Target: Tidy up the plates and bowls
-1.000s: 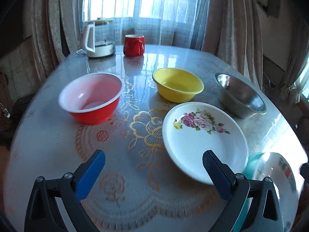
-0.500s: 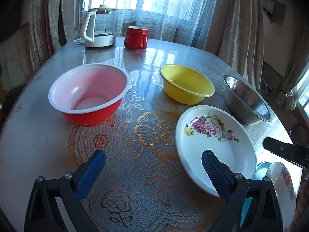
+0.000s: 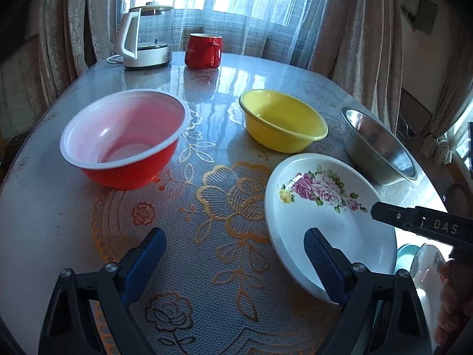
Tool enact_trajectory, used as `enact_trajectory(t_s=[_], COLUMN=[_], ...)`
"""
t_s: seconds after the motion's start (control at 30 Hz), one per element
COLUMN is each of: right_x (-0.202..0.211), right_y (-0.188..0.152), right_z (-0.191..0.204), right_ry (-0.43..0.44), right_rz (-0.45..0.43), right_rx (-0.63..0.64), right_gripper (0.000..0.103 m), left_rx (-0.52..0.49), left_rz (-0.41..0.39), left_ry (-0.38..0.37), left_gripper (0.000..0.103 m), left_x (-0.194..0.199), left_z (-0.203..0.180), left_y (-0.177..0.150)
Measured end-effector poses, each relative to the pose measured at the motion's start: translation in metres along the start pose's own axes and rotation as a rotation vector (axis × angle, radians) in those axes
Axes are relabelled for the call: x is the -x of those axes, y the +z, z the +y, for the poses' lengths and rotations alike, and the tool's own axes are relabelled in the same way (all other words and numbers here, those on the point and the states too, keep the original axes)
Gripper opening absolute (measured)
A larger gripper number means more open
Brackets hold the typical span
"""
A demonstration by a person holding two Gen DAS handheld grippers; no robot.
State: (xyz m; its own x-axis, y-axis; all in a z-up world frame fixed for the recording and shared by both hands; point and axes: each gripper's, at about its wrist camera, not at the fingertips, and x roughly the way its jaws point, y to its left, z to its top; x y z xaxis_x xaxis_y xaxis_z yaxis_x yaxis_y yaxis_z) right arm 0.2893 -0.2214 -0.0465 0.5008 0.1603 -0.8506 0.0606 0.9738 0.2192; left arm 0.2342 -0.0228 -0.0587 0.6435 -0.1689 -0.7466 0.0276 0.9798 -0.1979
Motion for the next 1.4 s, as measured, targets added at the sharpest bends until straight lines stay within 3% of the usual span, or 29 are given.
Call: enact_trajectory(t_s=[0.33,0.83,0.93,1.03,1.17,1.4], right_x=[-0.013,-0.020,-0.020,-0.022,-0.024,-0.027], right_y=[0.001,-0.001,-0.001,-0.001,0.000,0.009], right_z=[0.000,0.025,0.026,0.026,0.019,0.014], right_ry=[0.043,0.038,0.047,0.056,0.139,0.129], right_rz=[0.036,0.039,0.042,0.050,0.082,0.082], right_rx=[-0.005,0.111,0.112,0.113,0.082,0.119], right_gripper=[0.043,0.035,0.035,0.023,0.014,0.014], left_rx=[-0.003,0.005,0.009,0.010,0.008,0.011], left_rz=[0.012,0.008,0.004,0.003,0.002,0.000], left_ry=[-0.008,-0.013,-0.011,-0.015,-0.022,-0.011], left_gripper=[0.089,0.084,0.076,0.070,0.061,0.045], left_x=[-0.003,-0.003,-0.002,-0.002,-0.001,-0.001], left_z=[-0.002,0.000,0.001,0.001,0.002,0.007], left_y=[0.001,0.002,0.002,0.002,0.002,0.003])
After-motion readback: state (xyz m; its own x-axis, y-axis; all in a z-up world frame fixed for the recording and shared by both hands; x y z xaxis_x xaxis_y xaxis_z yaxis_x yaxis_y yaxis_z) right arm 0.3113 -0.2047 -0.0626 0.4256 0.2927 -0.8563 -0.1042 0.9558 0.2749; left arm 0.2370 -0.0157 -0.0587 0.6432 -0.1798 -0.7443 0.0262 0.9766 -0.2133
